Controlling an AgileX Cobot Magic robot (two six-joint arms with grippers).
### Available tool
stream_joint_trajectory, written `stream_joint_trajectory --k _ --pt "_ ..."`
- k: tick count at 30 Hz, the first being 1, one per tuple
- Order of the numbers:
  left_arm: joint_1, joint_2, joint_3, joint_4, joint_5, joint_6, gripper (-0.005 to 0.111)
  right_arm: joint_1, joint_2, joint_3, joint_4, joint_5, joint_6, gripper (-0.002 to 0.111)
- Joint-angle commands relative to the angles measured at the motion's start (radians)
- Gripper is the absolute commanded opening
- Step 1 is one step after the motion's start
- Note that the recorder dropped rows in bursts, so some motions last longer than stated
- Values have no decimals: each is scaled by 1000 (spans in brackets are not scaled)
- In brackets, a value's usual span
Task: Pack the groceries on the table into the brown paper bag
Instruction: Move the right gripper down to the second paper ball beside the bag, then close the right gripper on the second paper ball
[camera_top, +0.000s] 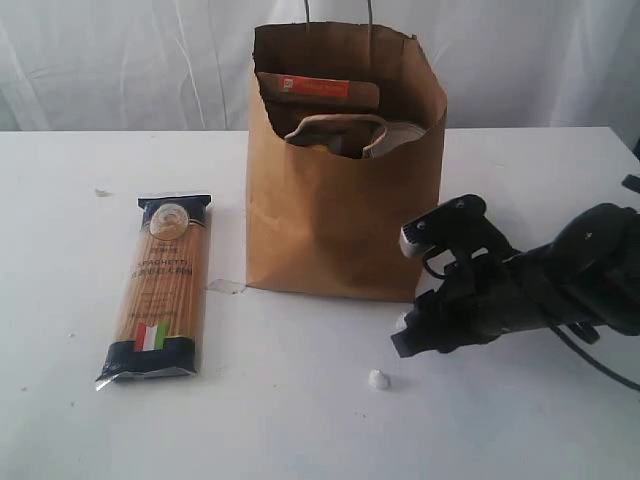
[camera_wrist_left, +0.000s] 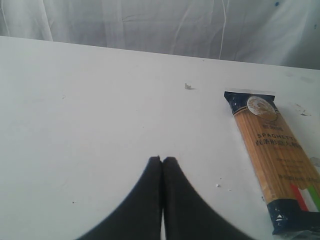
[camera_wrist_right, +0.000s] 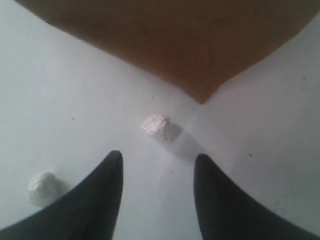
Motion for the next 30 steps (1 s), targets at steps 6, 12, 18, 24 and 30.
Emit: stream_joint_trajectory --k 6,12,18,24,30 --pt "2 -5 4 3 4 0 0 4 88 -76 30 9 -11 43" --pt "2 -5 4 3 4 0 0 4 130 -114 30 13 -11 43" --pt "2 -5 4 3 4 0 0 4 147 -114 30 -19 -11 43" --pt "2 -5 4 3 4 0 0 4 188 -114 30 -22 -11 43" --pt "2 -5 4 3 4 0 0 4 202 -116 30 -47 -11 43"
